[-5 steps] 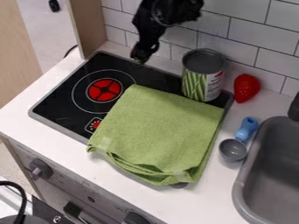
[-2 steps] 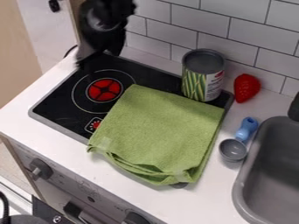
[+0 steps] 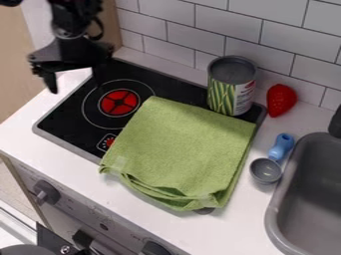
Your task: Move the can from the left side into right side
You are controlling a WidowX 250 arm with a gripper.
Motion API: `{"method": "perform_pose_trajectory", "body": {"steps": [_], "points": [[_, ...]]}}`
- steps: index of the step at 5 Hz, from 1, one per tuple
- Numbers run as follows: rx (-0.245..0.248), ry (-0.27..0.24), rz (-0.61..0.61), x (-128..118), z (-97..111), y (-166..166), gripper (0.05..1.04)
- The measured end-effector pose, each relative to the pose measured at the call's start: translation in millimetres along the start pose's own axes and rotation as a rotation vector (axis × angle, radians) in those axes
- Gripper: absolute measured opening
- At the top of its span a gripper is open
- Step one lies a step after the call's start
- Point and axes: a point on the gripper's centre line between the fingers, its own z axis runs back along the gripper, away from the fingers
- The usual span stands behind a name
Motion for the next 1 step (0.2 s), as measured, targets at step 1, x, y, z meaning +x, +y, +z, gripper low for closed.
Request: {"method": "perform_pose_trajectory", "body": {"steps": [1], "points": [[-0.041, -0.05, -0.25, 1.6, -1.8, 21.1, 0.997]]}}
